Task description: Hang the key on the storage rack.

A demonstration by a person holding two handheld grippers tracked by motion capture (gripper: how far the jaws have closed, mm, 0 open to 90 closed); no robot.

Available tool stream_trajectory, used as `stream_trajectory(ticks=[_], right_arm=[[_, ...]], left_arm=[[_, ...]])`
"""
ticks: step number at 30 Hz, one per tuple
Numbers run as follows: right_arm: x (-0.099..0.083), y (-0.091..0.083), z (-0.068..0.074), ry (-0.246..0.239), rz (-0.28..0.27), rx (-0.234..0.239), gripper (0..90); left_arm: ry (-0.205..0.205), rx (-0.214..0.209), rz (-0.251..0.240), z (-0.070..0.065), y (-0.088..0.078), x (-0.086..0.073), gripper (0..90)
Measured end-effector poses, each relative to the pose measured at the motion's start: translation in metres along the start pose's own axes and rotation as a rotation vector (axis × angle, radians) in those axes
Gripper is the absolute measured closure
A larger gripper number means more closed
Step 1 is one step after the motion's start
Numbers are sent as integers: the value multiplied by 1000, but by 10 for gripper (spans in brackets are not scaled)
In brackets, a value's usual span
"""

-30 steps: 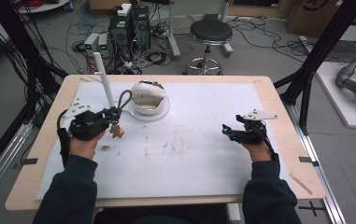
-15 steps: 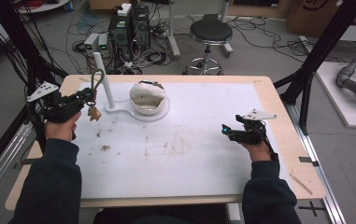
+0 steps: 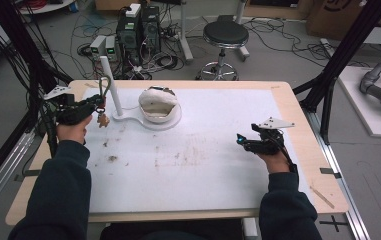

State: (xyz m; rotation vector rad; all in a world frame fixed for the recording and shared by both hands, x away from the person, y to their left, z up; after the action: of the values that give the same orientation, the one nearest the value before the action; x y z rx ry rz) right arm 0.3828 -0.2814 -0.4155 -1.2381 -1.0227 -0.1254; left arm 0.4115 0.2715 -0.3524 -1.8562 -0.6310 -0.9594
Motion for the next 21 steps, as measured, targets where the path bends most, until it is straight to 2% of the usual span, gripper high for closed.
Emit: stream_trajectory(ticks=[8,13,17,20,21], right_arm=[[-1,-1,0,1,-3,2,272],[-1,-1,0,1,-4,2,272],[-1,0,0,-2,-3,2,272],[-1,0,-1,2,-5,5,271],[-1,0,-1,5,-6,5,271]], left_arm=[[20,-28,-1,1,0,-10,739],[59,-41,-1,-1,0,-31,662],[92,-64,-21,-7,-1,-43,555],[109,-90,-18,-15,-1,-52,425],[115,-85,-14,-18,-1,-54,369]])
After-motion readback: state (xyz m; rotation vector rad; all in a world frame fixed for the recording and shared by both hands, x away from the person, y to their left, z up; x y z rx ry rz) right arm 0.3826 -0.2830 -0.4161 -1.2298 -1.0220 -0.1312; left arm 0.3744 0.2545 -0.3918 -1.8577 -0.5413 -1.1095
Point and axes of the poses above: each handheld gripper's, and its own axes: y roughly forward along the jaws, x roughly out of its top, z roughly to its left, the point moved 2 cm from there along y, roughly forward along the jaws, and after that the axes turned 13 degrees about z, right-handed, at the moved point
